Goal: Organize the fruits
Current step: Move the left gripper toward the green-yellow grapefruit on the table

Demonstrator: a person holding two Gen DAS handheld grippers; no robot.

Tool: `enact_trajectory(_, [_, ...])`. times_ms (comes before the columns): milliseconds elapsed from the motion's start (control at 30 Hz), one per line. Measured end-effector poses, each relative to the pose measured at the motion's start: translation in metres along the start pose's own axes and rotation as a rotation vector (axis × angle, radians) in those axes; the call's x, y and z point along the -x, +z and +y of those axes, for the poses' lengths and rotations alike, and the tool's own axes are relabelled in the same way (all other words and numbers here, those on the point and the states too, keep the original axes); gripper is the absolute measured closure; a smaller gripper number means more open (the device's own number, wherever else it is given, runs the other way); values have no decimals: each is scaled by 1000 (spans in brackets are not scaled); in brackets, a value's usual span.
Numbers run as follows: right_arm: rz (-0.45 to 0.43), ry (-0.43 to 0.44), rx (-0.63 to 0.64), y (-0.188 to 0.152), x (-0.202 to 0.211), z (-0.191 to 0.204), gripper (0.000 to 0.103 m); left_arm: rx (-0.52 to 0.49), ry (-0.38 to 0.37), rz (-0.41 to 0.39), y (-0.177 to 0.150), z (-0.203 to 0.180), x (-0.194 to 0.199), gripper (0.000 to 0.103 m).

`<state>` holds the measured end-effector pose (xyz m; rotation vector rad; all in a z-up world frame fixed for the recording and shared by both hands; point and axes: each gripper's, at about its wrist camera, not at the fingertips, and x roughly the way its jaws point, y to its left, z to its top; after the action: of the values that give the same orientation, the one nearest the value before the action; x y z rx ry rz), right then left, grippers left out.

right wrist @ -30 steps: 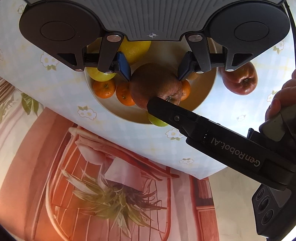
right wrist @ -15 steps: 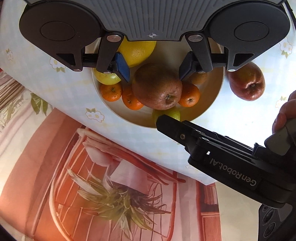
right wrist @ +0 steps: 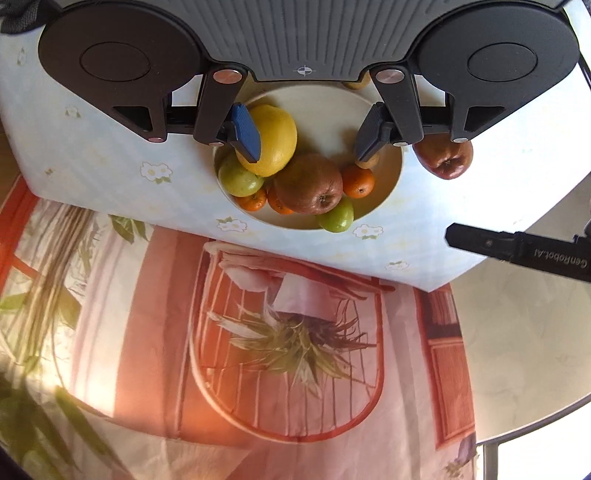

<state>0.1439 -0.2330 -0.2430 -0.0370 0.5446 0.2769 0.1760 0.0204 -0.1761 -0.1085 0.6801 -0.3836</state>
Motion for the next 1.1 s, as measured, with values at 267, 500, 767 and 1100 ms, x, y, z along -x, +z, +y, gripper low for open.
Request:
enact_trajectory(267, [-79,-56,-161,-38,39,-3,50,-70,77,-60,-43,-15,42,53])
enact_trajectory(500, [-50,-101,-230,-57,45,-5,49,-36,73,-93,-68,-22,64,52])
enact_trajectory(767, [-1,-92,-206,-62,43,7,49,-33,18,12,-103,-27,59,51])
enact_trajectory(1100, [17,-49,-184,-69,43,23,49,-94,-65,78,-124,-36,55,50])
